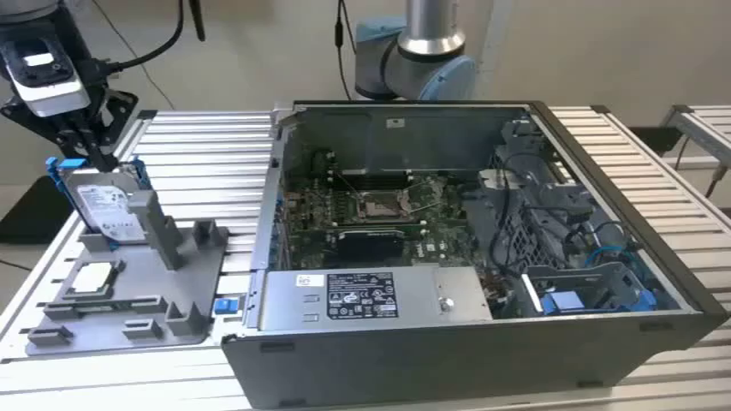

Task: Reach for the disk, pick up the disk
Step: 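Reach for the disk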

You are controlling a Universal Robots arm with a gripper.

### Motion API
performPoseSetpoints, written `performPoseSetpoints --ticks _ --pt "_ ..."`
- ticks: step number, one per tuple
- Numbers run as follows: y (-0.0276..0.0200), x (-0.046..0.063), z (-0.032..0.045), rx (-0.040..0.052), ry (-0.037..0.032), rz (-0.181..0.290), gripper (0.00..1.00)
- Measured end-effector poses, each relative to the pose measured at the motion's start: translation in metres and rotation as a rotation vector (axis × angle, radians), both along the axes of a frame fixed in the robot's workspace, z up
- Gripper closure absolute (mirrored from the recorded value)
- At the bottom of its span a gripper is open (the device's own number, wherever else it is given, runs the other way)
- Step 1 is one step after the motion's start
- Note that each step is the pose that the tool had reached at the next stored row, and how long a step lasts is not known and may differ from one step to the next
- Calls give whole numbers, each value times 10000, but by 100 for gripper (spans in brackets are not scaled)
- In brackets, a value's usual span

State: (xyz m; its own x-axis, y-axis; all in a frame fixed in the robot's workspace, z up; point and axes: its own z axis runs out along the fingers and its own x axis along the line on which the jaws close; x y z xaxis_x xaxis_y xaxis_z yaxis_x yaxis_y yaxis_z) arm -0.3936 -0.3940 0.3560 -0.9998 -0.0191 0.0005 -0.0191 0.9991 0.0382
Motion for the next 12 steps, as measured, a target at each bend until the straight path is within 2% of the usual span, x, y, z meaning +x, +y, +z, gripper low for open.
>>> performPoseSetpoints --ticks 12 --pt "0 0 0 0 0 0 100"
